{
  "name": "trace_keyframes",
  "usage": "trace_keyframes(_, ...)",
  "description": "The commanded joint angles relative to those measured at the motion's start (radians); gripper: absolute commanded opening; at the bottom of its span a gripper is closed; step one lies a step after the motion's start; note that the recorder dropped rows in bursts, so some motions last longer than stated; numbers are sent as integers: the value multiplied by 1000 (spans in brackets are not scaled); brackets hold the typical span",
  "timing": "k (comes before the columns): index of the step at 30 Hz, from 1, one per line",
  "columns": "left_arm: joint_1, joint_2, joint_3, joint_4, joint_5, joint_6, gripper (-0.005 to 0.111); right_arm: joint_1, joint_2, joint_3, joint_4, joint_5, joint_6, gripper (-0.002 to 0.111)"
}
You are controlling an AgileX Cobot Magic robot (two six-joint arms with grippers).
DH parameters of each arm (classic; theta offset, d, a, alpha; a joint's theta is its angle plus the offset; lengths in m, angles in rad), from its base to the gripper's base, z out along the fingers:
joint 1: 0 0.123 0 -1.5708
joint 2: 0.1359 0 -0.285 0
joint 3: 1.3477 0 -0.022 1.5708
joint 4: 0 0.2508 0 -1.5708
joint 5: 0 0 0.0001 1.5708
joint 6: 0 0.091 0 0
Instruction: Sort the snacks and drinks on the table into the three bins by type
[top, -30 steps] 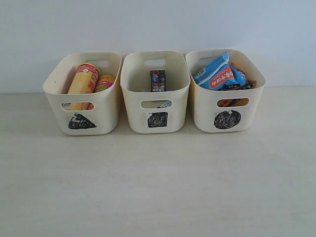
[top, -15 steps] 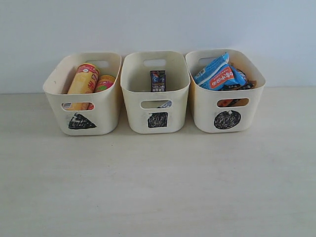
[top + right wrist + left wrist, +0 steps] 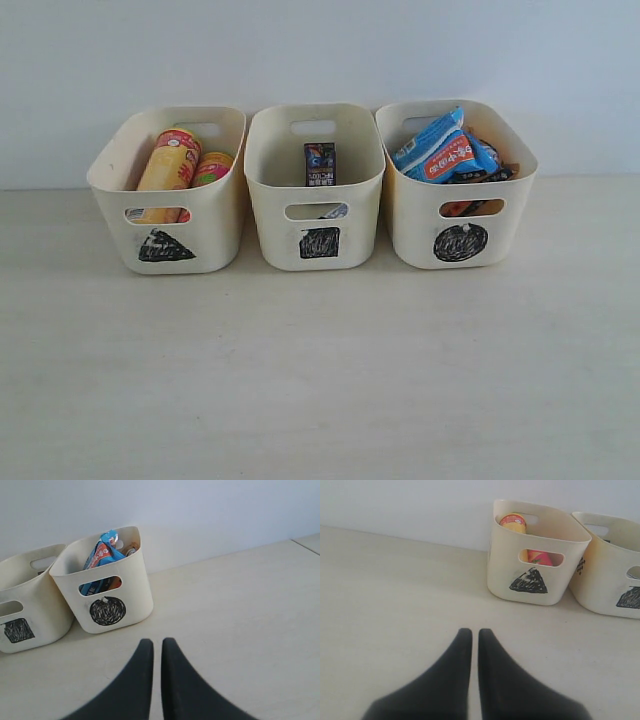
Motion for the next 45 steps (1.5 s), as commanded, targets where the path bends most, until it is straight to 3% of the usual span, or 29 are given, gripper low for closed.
trace_keyframes(1, 2, -3, 3, -8, -15, -6, 4, -3, -5, 0, -7, -5, -1, 2)
trace_keyframes(26, 2, -3, 3, -8, -15, -6, 4, -3, -5, 0, -7, 4, -3, 2)
trace_keyframes(45, 2, -3, 3, -8, -15, -1, 4, -3, -5, 0, 94, 120, -324, 2)
